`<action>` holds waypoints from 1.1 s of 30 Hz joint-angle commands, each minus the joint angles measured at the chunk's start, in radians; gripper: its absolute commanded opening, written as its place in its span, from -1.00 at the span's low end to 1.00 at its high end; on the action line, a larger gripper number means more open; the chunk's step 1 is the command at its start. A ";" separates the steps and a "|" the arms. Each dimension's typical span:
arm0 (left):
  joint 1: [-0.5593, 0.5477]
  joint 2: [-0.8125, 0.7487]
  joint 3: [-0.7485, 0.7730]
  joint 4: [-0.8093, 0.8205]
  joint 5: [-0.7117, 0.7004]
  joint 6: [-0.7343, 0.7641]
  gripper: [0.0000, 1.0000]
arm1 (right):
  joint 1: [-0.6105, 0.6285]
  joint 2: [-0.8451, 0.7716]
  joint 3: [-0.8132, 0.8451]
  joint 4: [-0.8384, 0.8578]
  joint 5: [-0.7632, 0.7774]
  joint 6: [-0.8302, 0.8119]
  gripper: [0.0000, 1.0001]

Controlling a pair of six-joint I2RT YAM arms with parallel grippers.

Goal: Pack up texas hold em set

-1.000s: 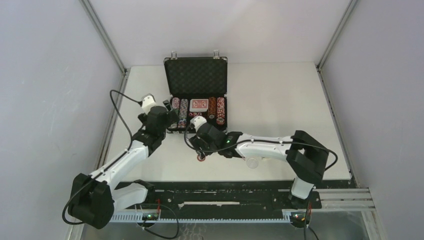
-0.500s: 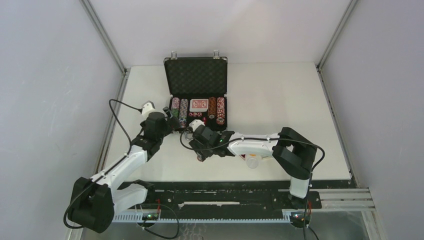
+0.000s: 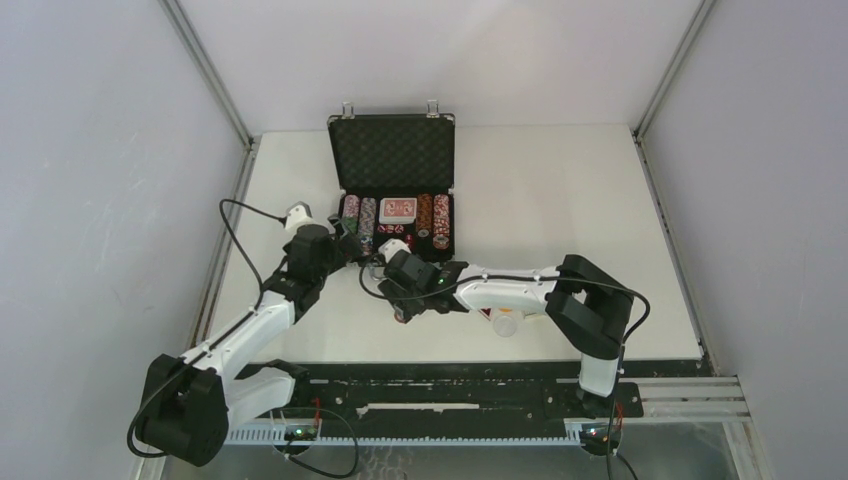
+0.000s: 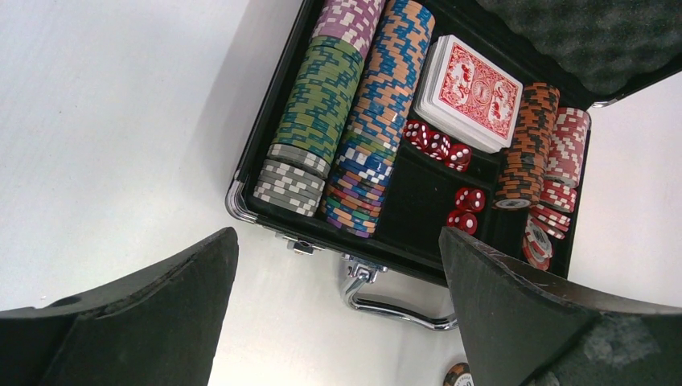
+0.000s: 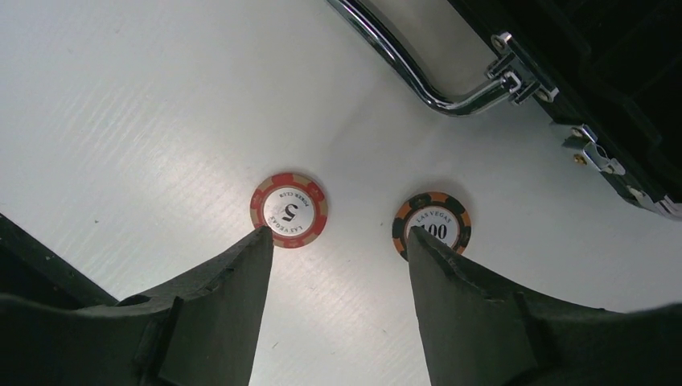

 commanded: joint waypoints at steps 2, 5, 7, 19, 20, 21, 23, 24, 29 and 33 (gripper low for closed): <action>0.008 -0.017 -0.015 0.033 0.008 -0.007 0.98 | -0.066 -0.045 0.035 -0.015 0.005 0.060 0.39; 0.008 -0.009 -0.013 0.035 0.013 -0.006 0.98 | -0.083 -0.075 0.030 -0.019 0.027 0.042 0.37; 0.007 -0.006 -0.014 0.036 0.012 -0.005 0.99 | -0.100 -0.092 0.030 -0.020 0.053 0.038 0.27; 0.007 0.011 0.002 0.026 0.007 0.017 0.99 | -0.336 -0.113 0.038 0.048 0.022 0.073 -1.00; 0.007 0.011 0.002 0.026 0.003 0.019 0.99 | -0.341 -0.100 0.057 0.048 0.025 0.067 -1.00; 0.007 0.014 0.003 0.026 0.000 0.020 0.99 | -0.345 -0.088 0.068 0.054 0.028 0.062 -1.00; 0.008 0.022 0.007 0.027 -0.003 0.024 0.99 | -0.347 -0.064 0.081 0.061 0.031 0.055 -1.00; 0.008 0.027 0.009 0.027 -0.004 0.026 0.98 | -0.347 -0.052 0.089 0.064 0.028 0.051 -1.00; 0.009 0.060 0.017 0.034 0.002 0.031 0.98 | -0.349 -0.012 0.130 0.059 0.009 0.050 -1.00; 0.009 0.086 0.024 0.044 0.019 0.029 0.99 | -0.348 0.009 0.132 0.052 0.004 0.051 -1.00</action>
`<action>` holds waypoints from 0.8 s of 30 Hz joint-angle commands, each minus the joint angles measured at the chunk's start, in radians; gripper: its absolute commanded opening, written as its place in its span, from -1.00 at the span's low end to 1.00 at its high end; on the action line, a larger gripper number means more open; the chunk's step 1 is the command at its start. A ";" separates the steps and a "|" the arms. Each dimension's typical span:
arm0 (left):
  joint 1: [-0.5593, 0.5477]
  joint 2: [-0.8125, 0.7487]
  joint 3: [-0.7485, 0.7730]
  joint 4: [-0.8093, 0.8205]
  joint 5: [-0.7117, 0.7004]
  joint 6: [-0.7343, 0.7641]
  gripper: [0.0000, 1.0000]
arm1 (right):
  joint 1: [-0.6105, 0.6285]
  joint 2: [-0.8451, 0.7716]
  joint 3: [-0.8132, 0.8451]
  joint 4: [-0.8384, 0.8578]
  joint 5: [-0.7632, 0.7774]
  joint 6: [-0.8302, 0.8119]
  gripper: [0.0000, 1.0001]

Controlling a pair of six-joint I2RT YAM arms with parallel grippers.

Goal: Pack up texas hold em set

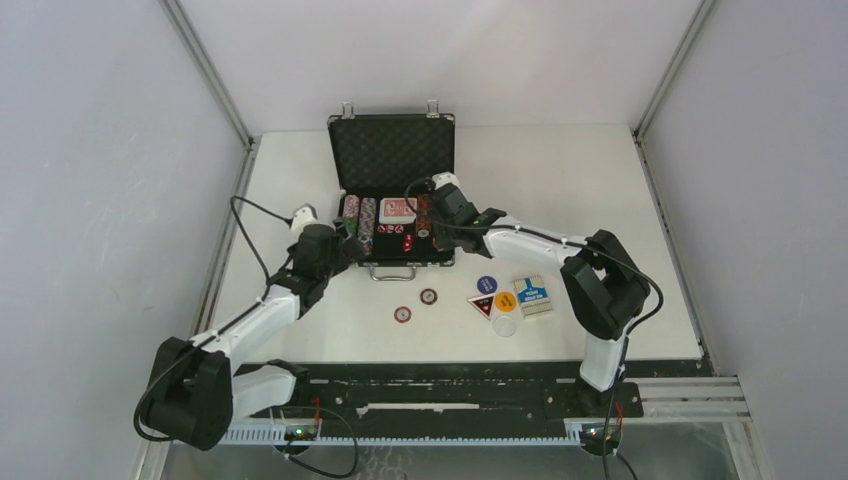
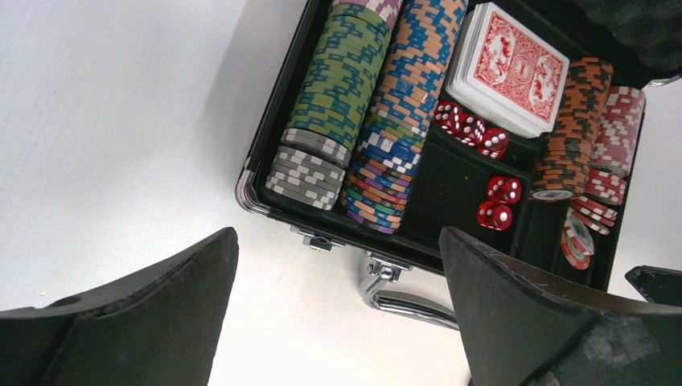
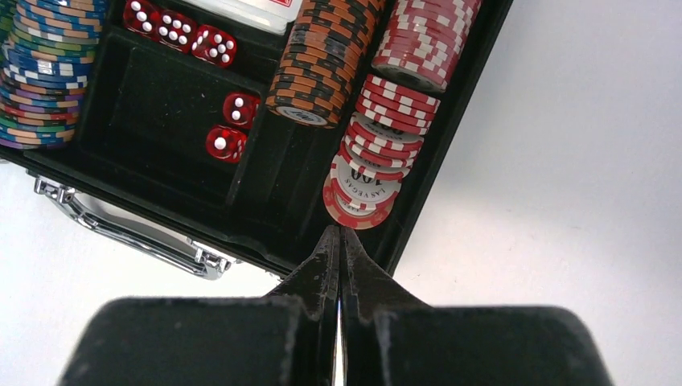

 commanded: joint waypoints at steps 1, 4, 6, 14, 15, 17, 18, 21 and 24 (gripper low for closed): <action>0.010 0.021 0.026 0.037 0.022 0.018 0.98 | 0.004 0.015 0.038 0.019 -0.006 -0.006 -1.00; 0.013 0.028 0.025 0.046 0.033 0.015 0.99 | 0.007 0.036 0.035 0.009 -0.004 -0.003 -1.00; 0.015 0.030 0.024 0.047 0.033 0.015 0.99 | 0.010 0.043 0.028 0.015 -0.003 -0.003 -1.00; 0.020 0.027 0.018 0.050 0.029 0.015 0.99 | 0.021 0.057 0.016 0.032 0.006 -0.002 -1.00; 0.021 0.027 0.016 0.051 0.029 0.014 0.99 | 0.025 0.059 0.014 0.033 0.005 -0.001 -1.00; 0.021 0.026 0.013 0.051 0.029 0.014 0.98 | 0.030 0.061 0.012 0.030 0.004 0.001 -1.00; 0.021 0.025 0.012 0.052 0.029 0.014 0.98 | 0.034 0.062 0.010 0.031 0.005 0.002 -1.00; 0.021 0.022 0.010 0.053 0.032 0.013 0.99 | 0.040 0.064 0.002 0.030 0.010 0.005 -1.00; 0.021 0.021 0.006 0.055 0.035 0.011 0.99 | 0.040 0.070 -0.006 0.028 0.010 0.010 -1.00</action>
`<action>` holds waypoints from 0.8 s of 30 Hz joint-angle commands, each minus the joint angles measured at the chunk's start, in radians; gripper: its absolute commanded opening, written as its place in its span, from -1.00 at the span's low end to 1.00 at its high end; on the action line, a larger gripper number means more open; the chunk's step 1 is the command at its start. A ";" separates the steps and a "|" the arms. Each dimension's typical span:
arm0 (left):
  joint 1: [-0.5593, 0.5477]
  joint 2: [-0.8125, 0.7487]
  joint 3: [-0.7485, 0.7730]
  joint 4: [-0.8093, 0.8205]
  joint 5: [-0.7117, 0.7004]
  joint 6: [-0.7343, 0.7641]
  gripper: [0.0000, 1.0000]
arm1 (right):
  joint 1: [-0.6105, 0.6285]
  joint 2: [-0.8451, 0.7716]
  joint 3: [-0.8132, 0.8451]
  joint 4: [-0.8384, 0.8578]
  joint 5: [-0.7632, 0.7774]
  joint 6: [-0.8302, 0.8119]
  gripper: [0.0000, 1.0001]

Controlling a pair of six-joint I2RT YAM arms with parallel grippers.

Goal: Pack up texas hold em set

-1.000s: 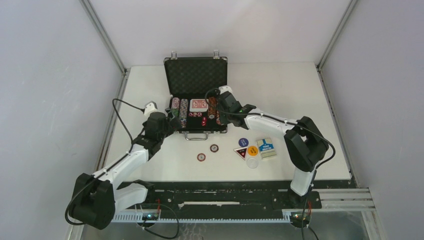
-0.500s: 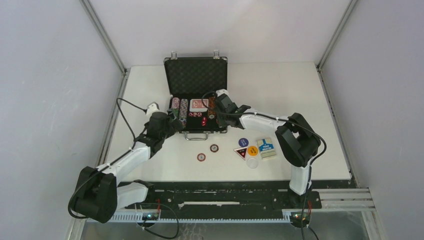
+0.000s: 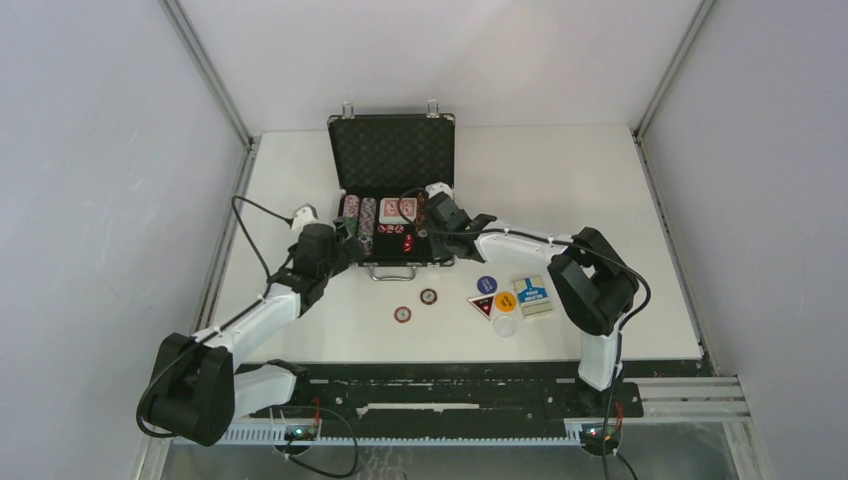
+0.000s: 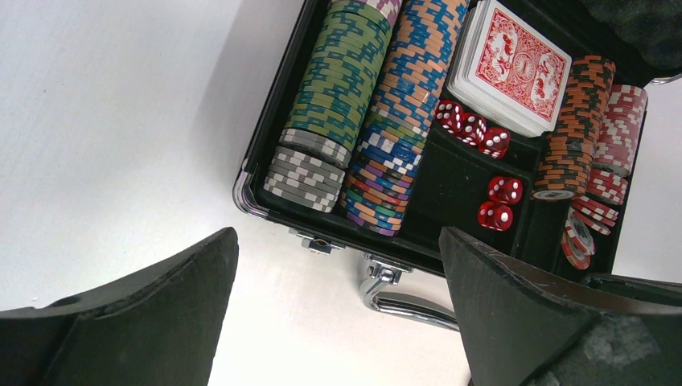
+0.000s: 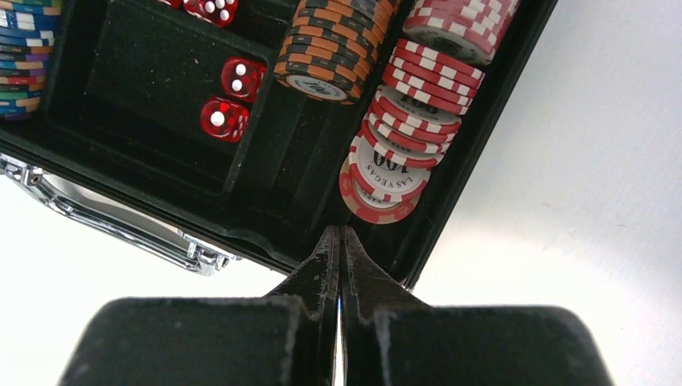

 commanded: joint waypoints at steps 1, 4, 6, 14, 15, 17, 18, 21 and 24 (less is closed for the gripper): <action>0.008 -0.010 0.006 0.042 0.015 0.012 0.99 | 0.006 0.013 -0.010 0.026 0.014 0.011 -1.00; 0.008 -0.012 0.006 0.043 0.017 0.011 0.99 | 0.004 0.020 -0.014 0.028 0.019 0.015 -1.00; 0.009 -0.012 0.006 0.042 0.018 0.011 0.98 | 0.000 0.029 -0.014 0.029 0.019 0.017 -1.00; 0.010 -0.007 0.006 0.043 0.018 0.012 0.98 | -0.006 0.046 -0.018 0.026 0.021 0.021 -1.00; 0.010 -0.006 0.006 0.043 0.019 0.012 0.98 | -0.006 0.049 -0.018 0.026 0.023 0.022 -1.00; 0.010 -0.006 0.006 0.043 0.019 0.014 0.99 | -0.013 0.055 -0.018 0.032 0.031 0.025 -1.00; 0.010 -0.005 0.007 0.043 0.019 0.014 0.98 | -0.018 0.059 -0.017 0.035 0.035 0.029 -1.00; 0.010 0.000 0.009 0.044 0.021 0.014 0.98 | -0.045 0.066 -0.017 0.050 0.030 0.050 -1.00; 0.010 0.005 0.013 0.043 0.025 0.015 0.98 | -0.070 0.067 -0.018 0.058 0.026 0.060 -1.00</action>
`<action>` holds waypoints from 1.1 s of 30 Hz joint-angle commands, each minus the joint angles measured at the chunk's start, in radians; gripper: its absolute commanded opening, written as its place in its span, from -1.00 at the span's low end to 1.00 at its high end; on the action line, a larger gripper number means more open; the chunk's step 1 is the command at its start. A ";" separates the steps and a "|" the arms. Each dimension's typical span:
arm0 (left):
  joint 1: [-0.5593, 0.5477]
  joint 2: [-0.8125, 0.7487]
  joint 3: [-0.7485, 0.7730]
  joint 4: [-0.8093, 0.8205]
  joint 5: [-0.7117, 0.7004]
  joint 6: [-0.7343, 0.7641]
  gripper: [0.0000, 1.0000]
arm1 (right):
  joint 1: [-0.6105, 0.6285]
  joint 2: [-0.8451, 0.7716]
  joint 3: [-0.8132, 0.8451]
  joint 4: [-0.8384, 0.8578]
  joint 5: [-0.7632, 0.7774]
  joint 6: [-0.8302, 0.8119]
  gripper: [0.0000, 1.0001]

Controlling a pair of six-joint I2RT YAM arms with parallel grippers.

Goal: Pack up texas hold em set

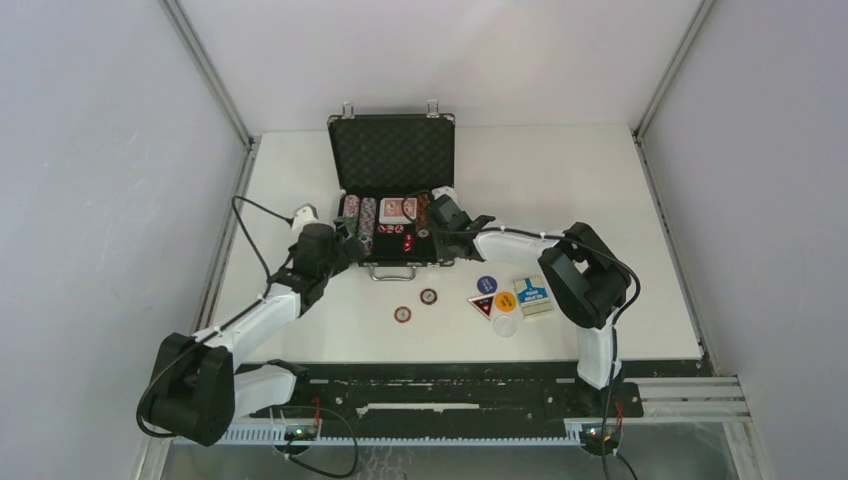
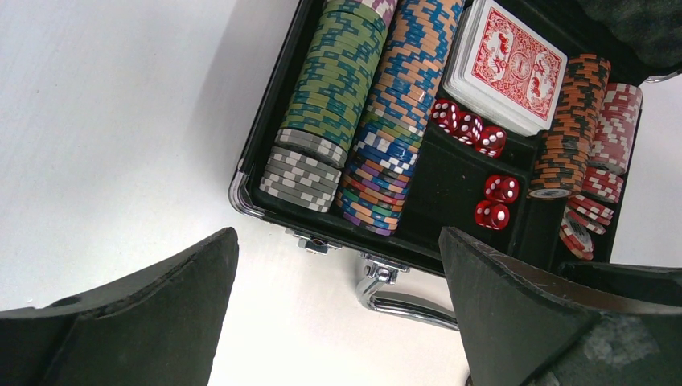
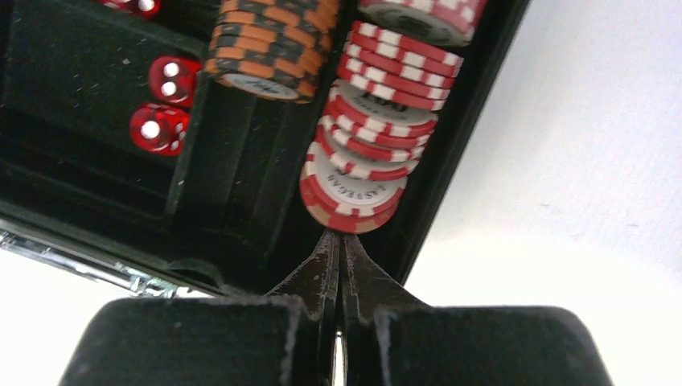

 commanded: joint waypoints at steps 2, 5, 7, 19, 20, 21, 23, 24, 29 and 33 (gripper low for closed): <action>0.009 0.004 0.012 0.039 0.018 0.015 0.99 | -0.048 0.011 -0.003 0.037 0.025 0.032 -1.00; 0.010 0.009 0.015 0.041 0.018 0.016 0.98 | -0.064 0.010 -0.003 0.042 0.025 0.030 -1.00; 0.010 0.014 0.015 0.042 0.020 0.015 0.98 | -0.070 0.009 -0.002 0.048 0.021 0.028 -1.00; 0.011 0.036 0.022 0.042 0.025 0.020 0.98 | -0.109 0.039 0.057 0.062 -0.008 0.011 -1.00; 0.012 0.037 0.022 0.043 0.026 0.020 0.98 | -0.115 0.043 0.066 0.060 -0.012 0.011 -1.00; 0.011 0.039 0.020 0.043 0.026 0.020 0.98 | -0.123 0.047 0.077 0.055 -0.016 0.011 -1.00; 0.012 0.044 0.020 0.046 0.028 0.020 0.99 | -0.133 0.057 0.101 0.047 -0.019 0.007 -1.00; 0.011 0.048 0.021 0.047 0.028 0.020 0.98 | -0.138 0.058 0.111 0.045 -0.022 0.003 -1.00; 0.012 0.061 0.023 0.050 0.038 0.021 0.99 | -0.150 0.088 0.177 0.006 -0.026 -0.011 -1.00; 0.011 0.058 0.020 0.050 0.036 0.023 0.99 | -0.142 0.068 0.163 0.004 -0.032 -0.012 -1.00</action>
